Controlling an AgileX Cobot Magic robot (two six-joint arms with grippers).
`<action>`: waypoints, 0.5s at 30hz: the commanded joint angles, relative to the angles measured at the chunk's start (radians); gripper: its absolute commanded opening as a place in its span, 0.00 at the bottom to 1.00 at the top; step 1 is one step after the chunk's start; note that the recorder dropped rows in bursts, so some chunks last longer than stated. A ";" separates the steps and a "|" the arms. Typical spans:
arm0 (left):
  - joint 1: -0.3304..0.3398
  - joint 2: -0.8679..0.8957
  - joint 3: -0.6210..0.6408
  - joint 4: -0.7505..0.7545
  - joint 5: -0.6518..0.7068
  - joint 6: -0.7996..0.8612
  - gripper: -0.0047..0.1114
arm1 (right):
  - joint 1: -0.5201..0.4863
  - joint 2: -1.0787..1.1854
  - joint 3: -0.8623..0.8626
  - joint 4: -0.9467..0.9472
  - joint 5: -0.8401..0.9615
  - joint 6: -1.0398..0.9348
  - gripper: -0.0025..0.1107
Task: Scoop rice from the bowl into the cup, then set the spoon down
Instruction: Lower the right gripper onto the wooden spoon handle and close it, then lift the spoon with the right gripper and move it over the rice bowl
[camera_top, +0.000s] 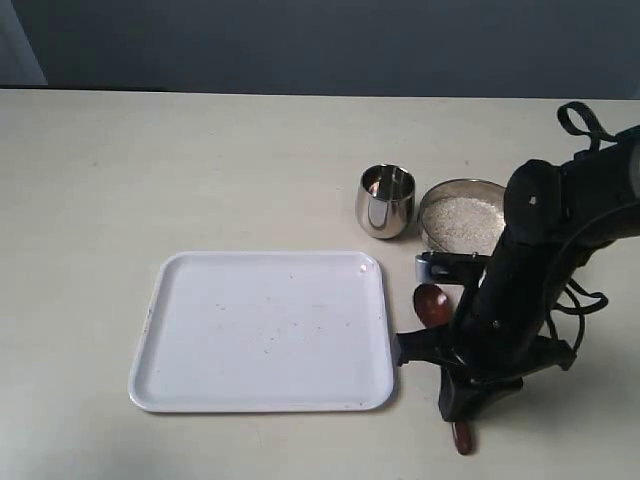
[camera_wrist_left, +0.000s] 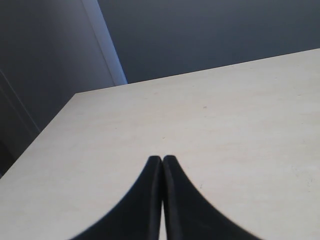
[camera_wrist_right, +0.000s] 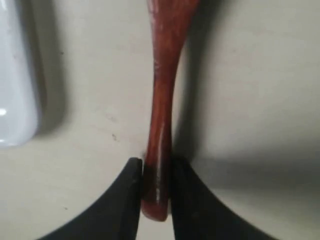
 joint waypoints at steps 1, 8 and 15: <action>-0.002 -0.005 -0.002 -0.004 -0.012 -0.006 0.04 | 0.007 -0.006 -0.021 -0.067 0.079 0.000 0.01; -0.002 -0.005 -0.002 -0.004 -0.012 -0.006 0.04 | 0.007 -0.147 -0.161 -0.227 0.311 0.033 0.01; -0.002 -0.005 -0.002 -0.004 -0.012 -0.006 0.04 | 0.007 -0.247 -0.348 -0.570 0.378 0.055 0.01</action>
